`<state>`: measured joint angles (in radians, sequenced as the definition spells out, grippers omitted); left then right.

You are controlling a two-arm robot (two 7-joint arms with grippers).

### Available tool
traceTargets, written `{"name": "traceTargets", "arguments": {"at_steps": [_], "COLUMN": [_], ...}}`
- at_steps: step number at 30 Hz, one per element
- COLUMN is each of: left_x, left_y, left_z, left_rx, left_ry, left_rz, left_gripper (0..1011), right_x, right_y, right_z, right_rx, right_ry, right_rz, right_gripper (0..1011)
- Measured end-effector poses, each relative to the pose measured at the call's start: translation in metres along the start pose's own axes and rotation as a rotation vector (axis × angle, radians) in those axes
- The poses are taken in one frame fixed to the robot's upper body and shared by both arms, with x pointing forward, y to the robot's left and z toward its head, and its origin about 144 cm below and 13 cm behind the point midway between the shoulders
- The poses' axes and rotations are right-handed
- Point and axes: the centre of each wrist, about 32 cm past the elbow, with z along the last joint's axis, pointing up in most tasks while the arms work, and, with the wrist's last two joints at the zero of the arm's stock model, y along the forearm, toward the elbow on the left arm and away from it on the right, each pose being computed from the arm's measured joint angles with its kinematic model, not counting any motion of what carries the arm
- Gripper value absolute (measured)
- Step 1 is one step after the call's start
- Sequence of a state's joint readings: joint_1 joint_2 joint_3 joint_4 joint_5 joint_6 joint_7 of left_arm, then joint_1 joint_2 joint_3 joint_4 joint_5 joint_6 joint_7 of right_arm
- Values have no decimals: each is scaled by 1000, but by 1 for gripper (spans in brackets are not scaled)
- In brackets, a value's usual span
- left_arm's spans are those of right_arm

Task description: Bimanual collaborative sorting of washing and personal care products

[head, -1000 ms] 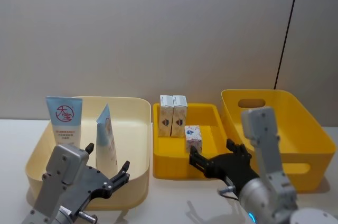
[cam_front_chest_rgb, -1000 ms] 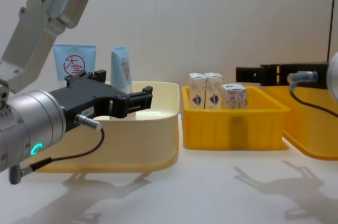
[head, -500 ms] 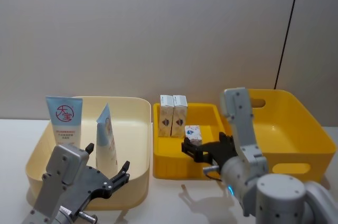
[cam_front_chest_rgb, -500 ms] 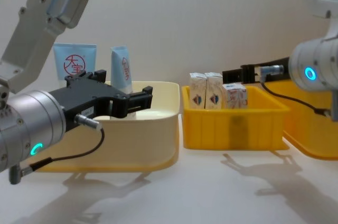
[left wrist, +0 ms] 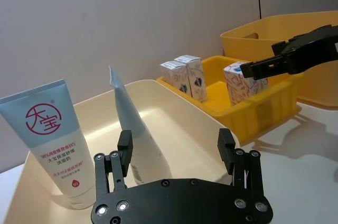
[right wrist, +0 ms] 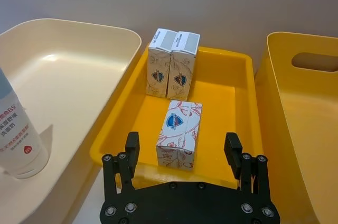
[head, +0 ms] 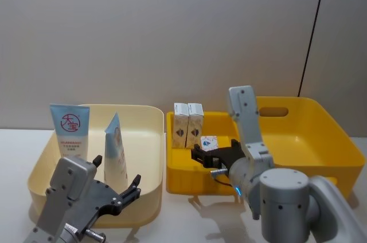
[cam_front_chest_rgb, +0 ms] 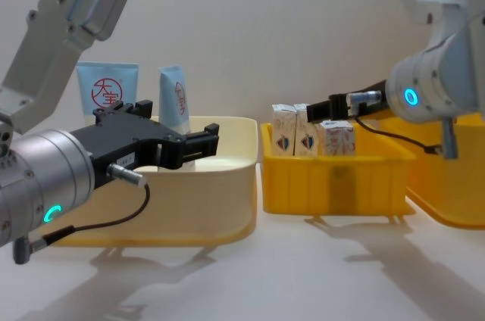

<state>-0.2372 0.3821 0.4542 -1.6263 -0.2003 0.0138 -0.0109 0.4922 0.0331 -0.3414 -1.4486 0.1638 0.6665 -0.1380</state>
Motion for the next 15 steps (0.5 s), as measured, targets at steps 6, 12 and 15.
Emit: {"name": "traceTargets", "arguments": {"at_steps": [6,12,15], "left_x": [0,0,0], "left_y": [0,0,0], "left_z": [0,0,0], "left_rx": [0,0,0], "left_ry": [0,0,0], "left_rz": [0,0,0], "left_gripper": [1003,1002,1003], "right_x": [-2,-4,-6], "right_y": [11,22,26], "right_z": [4,6,6], "right_rx": [-22,-46,-58], "right_ry": [-5,-8,-9], "right_rz": [-2,-1,-2], "right_gripper": [1001,1001,1001]}}
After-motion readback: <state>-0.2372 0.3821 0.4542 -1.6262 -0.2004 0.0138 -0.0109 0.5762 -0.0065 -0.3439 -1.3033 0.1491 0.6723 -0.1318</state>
